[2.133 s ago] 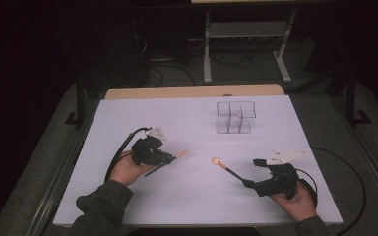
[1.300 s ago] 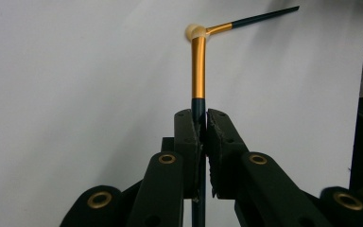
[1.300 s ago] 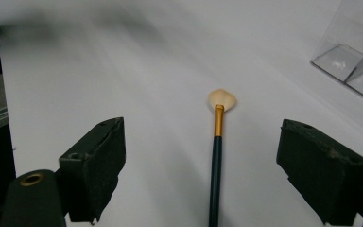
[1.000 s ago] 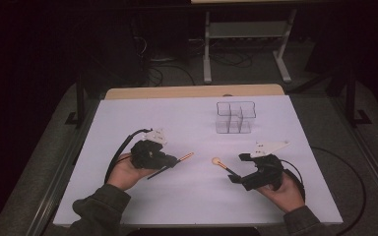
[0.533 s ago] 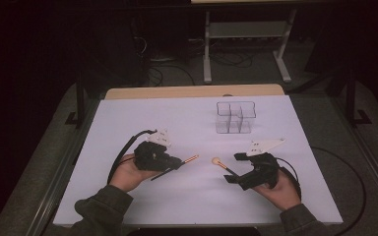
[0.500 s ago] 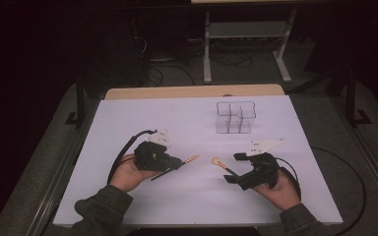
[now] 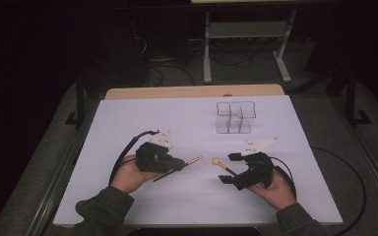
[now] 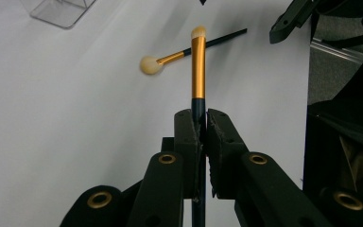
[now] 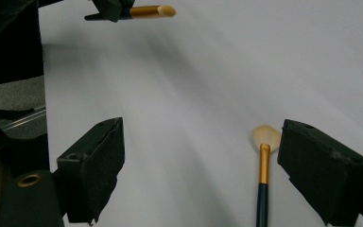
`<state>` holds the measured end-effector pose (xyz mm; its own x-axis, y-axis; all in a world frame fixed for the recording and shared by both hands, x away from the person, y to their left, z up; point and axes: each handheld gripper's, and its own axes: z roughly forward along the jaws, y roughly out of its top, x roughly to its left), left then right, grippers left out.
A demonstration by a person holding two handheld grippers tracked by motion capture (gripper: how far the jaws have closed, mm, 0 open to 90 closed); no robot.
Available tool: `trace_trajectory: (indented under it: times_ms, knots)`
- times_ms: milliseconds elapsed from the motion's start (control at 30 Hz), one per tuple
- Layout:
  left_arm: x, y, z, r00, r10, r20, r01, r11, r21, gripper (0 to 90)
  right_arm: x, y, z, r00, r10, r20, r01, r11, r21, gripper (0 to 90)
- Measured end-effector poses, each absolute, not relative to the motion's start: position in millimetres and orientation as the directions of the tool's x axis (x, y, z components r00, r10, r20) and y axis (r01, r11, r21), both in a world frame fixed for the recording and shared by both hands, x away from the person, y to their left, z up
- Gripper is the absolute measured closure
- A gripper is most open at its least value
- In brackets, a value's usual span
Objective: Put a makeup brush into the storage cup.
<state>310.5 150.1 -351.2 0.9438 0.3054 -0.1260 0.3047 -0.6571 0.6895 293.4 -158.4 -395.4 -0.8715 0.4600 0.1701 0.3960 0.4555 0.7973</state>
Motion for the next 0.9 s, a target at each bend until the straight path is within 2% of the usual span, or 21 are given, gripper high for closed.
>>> trace_trajectory:
  times_ms: [467, 900]
  knots:
    - [304, 143, -348, 0.955, 0.271, -0.124, 0.277, -0.655, 0.702, 83.2, 294, -148, -392, -0.885, 0.416, 0.210, 0.400, 0.446, 0.801, 21.7]
    - [300, 140, -345, 0.960, 0.255, -0.119, 0.262, -0.653, 0.711, 83.2, 295, -140, -389, -0.897, 0.378, 0.228, 0.394, 0.453, 0.800, 24.4]
